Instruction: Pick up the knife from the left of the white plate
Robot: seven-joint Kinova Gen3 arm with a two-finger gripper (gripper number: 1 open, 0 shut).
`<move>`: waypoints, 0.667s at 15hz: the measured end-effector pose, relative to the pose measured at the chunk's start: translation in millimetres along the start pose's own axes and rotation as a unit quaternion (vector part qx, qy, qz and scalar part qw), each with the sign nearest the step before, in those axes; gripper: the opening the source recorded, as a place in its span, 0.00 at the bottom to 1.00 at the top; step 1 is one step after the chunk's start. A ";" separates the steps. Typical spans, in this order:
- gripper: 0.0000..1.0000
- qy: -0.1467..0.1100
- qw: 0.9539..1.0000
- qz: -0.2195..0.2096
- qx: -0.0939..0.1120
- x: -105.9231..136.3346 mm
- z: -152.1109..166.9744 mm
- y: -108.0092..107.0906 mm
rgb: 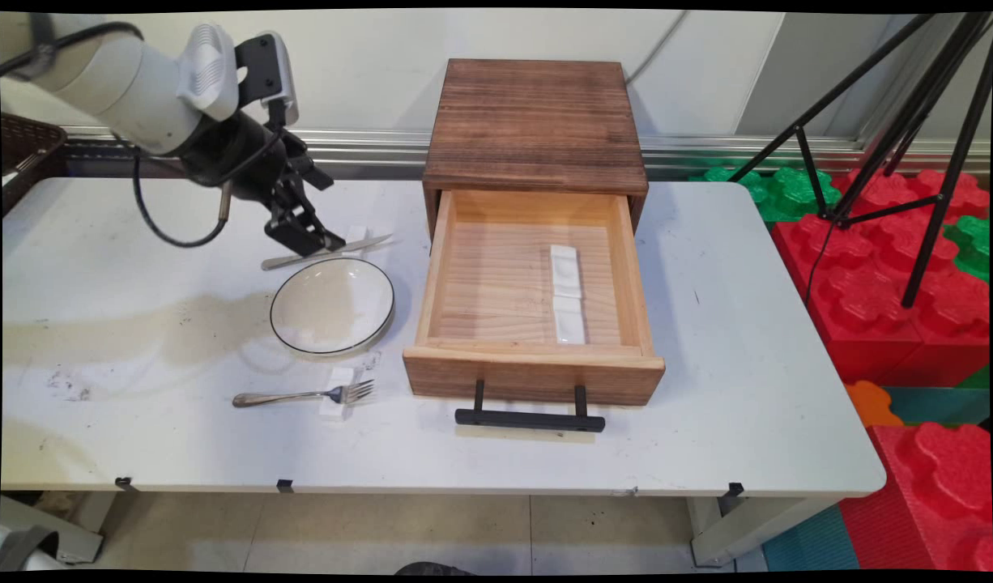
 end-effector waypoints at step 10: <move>1.00 -0.056 0.998 0.002 0.020 -4.0 48.2 -81.6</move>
